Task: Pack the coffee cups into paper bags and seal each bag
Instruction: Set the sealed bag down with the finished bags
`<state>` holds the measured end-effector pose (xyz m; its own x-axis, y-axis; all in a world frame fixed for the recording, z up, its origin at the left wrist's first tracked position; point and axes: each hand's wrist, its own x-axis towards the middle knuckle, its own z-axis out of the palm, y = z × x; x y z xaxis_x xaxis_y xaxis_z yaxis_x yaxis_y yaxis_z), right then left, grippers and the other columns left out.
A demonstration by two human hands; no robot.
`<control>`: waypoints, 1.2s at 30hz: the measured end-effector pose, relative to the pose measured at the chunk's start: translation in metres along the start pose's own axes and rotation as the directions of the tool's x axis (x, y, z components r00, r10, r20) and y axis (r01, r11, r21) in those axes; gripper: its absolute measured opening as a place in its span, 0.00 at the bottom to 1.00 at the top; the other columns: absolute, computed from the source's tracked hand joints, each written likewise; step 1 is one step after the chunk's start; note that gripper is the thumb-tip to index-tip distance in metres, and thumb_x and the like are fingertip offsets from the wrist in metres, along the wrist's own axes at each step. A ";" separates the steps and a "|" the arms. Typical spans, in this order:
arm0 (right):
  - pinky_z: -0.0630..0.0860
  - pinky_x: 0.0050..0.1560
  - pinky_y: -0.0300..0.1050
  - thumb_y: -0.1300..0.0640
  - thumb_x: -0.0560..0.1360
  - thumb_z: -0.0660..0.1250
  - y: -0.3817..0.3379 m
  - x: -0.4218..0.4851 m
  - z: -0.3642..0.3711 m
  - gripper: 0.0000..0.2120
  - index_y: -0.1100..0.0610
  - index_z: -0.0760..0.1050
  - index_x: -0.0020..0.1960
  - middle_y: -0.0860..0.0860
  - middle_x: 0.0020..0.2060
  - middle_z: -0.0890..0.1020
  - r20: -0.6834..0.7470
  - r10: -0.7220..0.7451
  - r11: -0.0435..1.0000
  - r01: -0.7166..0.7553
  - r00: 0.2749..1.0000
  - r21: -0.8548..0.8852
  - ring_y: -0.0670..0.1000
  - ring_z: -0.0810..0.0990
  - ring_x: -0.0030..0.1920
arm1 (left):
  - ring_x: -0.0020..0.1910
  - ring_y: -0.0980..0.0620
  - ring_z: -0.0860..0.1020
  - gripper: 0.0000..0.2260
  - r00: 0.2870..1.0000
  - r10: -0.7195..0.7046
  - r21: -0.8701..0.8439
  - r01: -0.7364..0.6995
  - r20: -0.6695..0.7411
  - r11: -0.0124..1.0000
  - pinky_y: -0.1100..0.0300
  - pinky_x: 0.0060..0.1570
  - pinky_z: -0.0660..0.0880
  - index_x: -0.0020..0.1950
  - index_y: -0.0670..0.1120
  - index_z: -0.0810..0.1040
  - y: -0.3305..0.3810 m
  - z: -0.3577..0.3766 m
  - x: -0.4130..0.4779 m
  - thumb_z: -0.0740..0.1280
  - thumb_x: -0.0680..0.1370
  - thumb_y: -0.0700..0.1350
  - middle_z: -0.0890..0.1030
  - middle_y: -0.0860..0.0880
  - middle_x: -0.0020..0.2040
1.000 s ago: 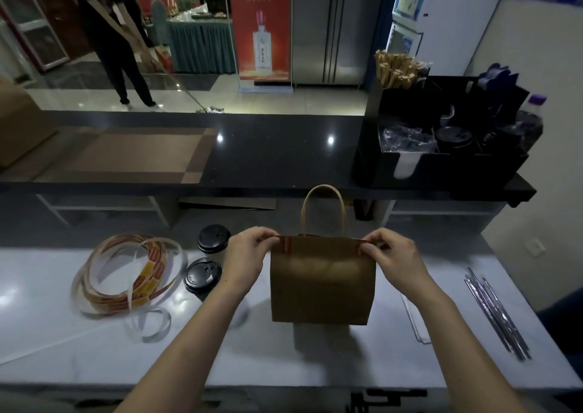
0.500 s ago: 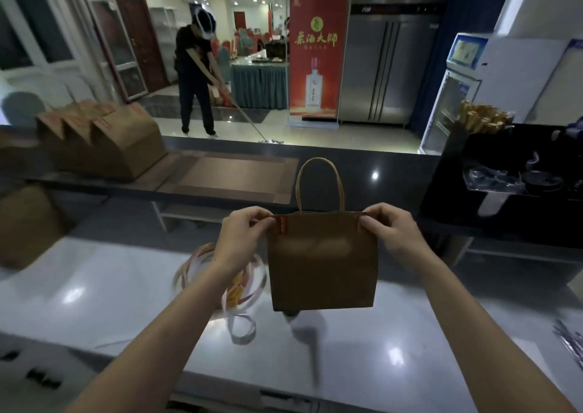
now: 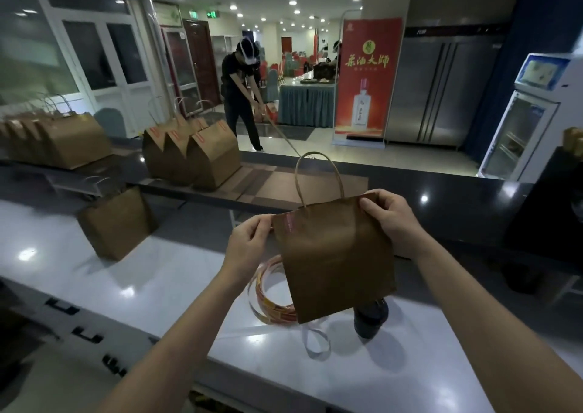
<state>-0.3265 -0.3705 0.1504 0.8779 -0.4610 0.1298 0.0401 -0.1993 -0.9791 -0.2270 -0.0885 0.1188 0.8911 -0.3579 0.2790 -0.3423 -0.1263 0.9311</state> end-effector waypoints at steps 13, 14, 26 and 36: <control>0.82 0.44 0.46 0.54 0.83 0.68 -0.028 0.104 0.087 0.09 0.58 0.82 0.59 0.57 0.48 0.87 0.189 -0.016 0.999 0.010 0.982 0.030 0.52 0.84 0.44 | 0.61 0.52 0.82 0.12 0.954 -0.135 0.072 0.120 0.268 0.990 0.50 0.65 0.79 0.66 0.51 0.82 -0.071 -0.084 0.072 0.62 0.86 0.45 0.85 0.52 0.59; 0.81 0.44 0.45 0.54 0.83 0.68 -0.028 0.113 0.093 0.09 0.58 0.82 0.58 0.57 0.48 0.87 0.186 -0.018 1.000 0.014 0.982 0.024 0.52 0.84 0.44 | 0.61 0.51 0.82 0.12 0.949 -0.134 0.054 0.123 0.285 0.991 0.50 0.65 0.79 0.66 0.50 0.82 -0.073 -0.088 0.077 0.62 0.86 0.45 0.85 0.51 0.59; 0.81 0.45 0.41 0.54 0.83 0.68 -0.034 0.226 0.157 0.11 0.61 0.81 0.59 0.59 0.50 0.86 0.190 -0.034 0.999 0.035 0.981 0.000 0.53 0.83 0.45 | 0.59 0.42 0.84 0.13 0.913 -0.166 -0.143 0.233 0.371 0.962 0.46 0.59 0.82 0.62 0.43 0.84 -0.096 -0.129 0.176 0.64 0.85 0.47 0.85 0.42 0.58; 0.75 0.60 0.35 0.58 0.78 0.76 -0.019 0.304 0.193 0.24 0.53 0.75 0.72 0.48 0.61 0.79 0.128 -0.242 0.914 0.271 0.962 -0.304 0.44 0.79 0.60 | 0.53 0.44 0.86 0.10 0.942 -0.205 -0.203 0.262 0.265 0.943 0.49 0.51 0.84 0.59 0.44 0.86 -0.127 -0.134 0.246 0.65 0.85 0.42 0.87 0.44 0.54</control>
<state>0.0321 -0.3400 0.1787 0.8957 -0.2843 0.3420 0.1293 -0.5693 -0.8119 0.0759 -0.0362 0.1008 0.8310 -0.5561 0.0097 -0.0285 -0.0252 0.9993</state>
